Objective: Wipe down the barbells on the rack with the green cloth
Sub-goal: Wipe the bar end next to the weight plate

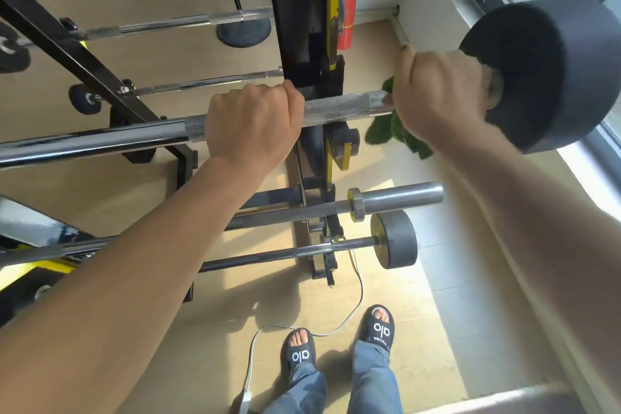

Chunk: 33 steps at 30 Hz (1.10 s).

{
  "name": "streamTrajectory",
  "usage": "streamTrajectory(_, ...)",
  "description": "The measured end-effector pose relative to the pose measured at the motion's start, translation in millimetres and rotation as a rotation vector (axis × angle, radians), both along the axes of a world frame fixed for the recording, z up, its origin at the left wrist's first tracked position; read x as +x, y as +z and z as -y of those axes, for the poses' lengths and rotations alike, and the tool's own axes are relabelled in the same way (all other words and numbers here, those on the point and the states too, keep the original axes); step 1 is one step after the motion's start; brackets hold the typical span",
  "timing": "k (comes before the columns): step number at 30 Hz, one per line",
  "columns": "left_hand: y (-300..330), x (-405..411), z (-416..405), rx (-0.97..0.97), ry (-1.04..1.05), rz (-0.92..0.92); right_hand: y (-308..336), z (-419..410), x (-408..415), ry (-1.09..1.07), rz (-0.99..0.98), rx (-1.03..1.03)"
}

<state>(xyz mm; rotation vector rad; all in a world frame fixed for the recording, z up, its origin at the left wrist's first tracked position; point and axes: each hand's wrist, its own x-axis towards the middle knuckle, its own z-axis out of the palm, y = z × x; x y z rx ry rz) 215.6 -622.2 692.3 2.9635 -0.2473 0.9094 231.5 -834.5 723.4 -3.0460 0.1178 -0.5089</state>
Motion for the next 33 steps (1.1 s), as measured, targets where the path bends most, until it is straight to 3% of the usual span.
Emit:
streamTrajectory(2, 0.7, -1.1, -1.5, 0.016, 0.001, -0.011, 21.8, 3.9, 17.2, 0.103, -0.356, -0.034)
streamTrajectory(5, 0.1, -0.4, -1.7, 0.024, -0.003, -0.039, 29.8, 9.4, 48.3, 0.023, -0.789, 0.127)
streamTrajectory(7, 0.1, 0.6, -2.5, 0.035, 0.009, -0.045, 30.1, 7.4, 60.4, -0.066, -0.949, 0.243)
streamTrajectory(10, -2.3, 0.7, -2.6, 0.048, 0.006, -0.036, 33.2, 4.5, 65.3, -0.12, -1.024, 0.3)
streamTrajectory(11, -2.9, 1.3, -2.5, 0.049, 0.004, -0.033, 34.6, 2.4, 61.0, -0.129, -1.006, 0.328)
streamTrajectory(13, -2.3, 1.2, -2.4, 0.051, 0.005, -0.026, 33.1, -2.8, 41.4, -0.054, -0.791, 0.23)
streamTrajectory(15, -1.6, 0.9, -1.8, 0.053, 0.016, -0.003, 10.5, -8.5, 14.0, 0.048, -0.255, -0.015)
streamTrajectory(16, -1.2, 0.9, -1.6, 0.053, 0.019, 0.012, -2.0, -13.6, -2.3, 0.026, -0.008, -0.007)
streamTrajectory(18, -1.3, 1.0, -1.7, 0.049, 0.017, 0.019, -26.9, -23.9, -19.7, -0.041, 0.342, 0.215)
streamTrajectory(20, -2.6, 0.9, -1.8, 0.052, 0.016, 0.02, -41.4, -32.5, -21.9, -0.015, 0.509, 0.385)
streamTrajectory(25, -3.2, 1.9, -1.9, 0.045, 0.014, 0.019, -31.8, -47.4, -26.1, 0.185, 0.394, 0.535)
streamTrajectory(28, -4.1, 2.2, -4.4, 0.029, -0.022, 0.005, -26.1, -17.9, -21.0, 0.344, 0.319, 0.238)
streamTrajectory(30, -4.0, 1.8, -5.4, 0.03, -0.039, 0.005, -23.0, 18.8, -11.8, 0.271, 0.31, 0.093)
streamTrajectory(33, -3.0, 2.5, -5.9, 0.029, -0.022, -0.002, -22.0, 35.0, -9.8, 0.107, 0.291, 0.196)
